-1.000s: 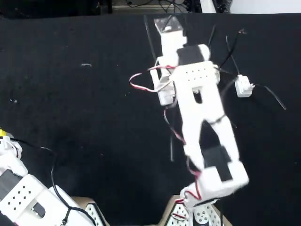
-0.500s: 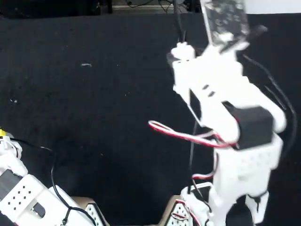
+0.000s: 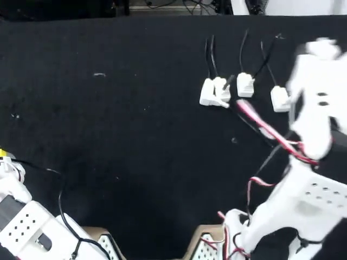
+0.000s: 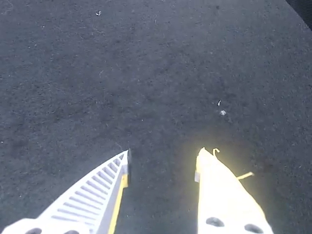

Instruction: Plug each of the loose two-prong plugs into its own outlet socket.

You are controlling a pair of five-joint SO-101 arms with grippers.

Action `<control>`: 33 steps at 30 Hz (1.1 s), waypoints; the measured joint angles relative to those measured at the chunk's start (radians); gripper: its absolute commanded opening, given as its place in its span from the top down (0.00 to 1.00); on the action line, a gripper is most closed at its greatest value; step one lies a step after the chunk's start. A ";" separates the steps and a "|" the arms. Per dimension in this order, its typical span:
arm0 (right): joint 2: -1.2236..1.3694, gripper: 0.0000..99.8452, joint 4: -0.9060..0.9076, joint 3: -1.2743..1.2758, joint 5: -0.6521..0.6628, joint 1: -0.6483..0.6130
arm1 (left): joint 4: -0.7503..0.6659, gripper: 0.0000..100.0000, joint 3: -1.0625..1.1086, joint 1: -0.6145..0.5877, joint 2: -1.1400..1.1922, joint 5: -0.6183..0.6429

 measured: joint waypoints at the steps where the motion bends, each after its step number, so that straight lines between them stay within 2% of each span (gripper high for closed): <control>1: 0.000 0.99 -0.025 0.000 0.000 0.041 | 0.000 0.77 0.000 0.000 0.000 0.000; 4: 0.003 0.99 -0.095 0.000 0.000 0.141 | 0.000 0.77 0.000 0.000 0.000 0.000; 8: 0.060 0.99 -0.161 0.032 0.057 0.195 | 0.000 0.77 0.000 0.000 0.000 0.000; 14: 0.292 0.99 -0.282 0.031 0.132 0.264 | 0.000 0.77 0.000 0.000 0.000 0.000; 18: 0.477 0.99 -0.331 -0.038 0.245 0.299 | 0.000 0.77 0.000 0.000 0.000 0.000; 24: 0.756 0.99 -0.313 -0.262 0.416 0.305 | 0.000 0.77 0.000 0.000 0.000 0.000; 33: 1.069 0.99 -0.169 -0.638 0.681 0.333 | 0.000 0.77 0.000 0.000 0.000 0.000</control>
